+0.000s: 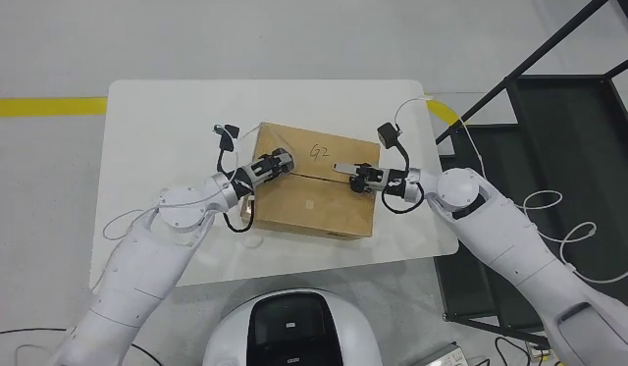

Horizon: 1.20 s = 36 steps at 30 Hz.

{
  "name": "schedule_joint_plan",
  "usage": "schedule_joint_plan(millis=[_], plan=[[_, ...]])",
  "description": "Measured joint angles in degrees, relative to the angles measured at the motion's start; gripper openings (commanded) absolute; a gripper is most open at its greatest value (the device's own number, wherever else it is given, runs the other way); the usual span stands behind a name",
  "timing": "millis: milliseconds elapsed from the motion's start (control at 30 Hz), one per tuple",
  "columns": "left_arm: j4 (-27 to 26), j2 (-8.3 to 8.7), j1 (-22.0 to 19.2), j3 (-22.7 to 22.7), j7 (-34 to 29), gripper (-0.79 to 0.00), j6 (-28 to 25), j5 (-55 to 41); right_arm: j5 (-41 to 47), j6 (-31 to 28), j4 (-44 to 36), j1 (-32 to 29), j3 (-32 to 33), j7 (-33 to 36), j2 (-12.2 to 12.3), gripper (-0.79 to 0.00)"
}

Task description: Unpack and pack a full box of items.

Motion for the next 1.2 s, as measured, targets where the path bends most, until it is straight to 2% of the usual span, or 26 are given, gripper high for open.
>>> schedule_joint_plan(millis=[367, 400, 433, 467, 500, 533, 567, 867, 1200], plan=[[0.3, -0.63, -0.4, 2.2, -0.5, -0.785, 0.6, 5.2, -1.4, 0.8, -0.3, -0.9, 1.7, 0.0, -0.6, 0.000], [0.2, -0.65, -0.3, 2.3, -0.2, -0.730, 0.6, 5.7, -1.4, 0.8, -0.2, -0.9, 2.0, -0.1, -0.6, 0.000], [0.2, -0.67, -0.2, 2.3, 0.0, -0.514, 0.6, 5.9, -1.2, 0.8, -0.1, -1.0, 2.4, -0.4, -0.6, 0.000], [0.2, -0.71, -0.1, 2.2, 0.1, -0.443, 0.7, 6.0, -0.7, 0.5, 0.2, -1.0, 3.2, -0.8, -0.6, 0.000], [0.2, -0.74, 0.0, 2.2, 0.1, -0.406, 0.8, 6.0, 0.0, 0.1, 0.5, -1.2, 4.0, -1.1, -0.5, 0.000], [0.1, -0.75, 0.1, 2.1, 0.0, -0.166, 0.8, 6.0, 1.0, -0.4, 0.8, -1.4, 5.0, -1.3, -0.4, 0.000], [0.1, -0.77, 0.1, 2.0, -0.1, 0.000, 0.8, 6.1, 2.5, -1.1, 1.4, -1.9, 6.6, -1.5, -0.2, 0.000], [-1.7, -0.97, 1.0, 1.8, -0.1, 0.000, 0.1, 7.3, 7.9, -2.9, 3.5, -8.9, 20.0, -0.5, 2.4, 0.000], [-1.0, -2.70, -1.4, 5.1, 1.4, 0.000, -1.8, 6.3, 9.6, -2.6, 1.3, -15.4, 27.5, -1.5, 3.3, 0.000]])
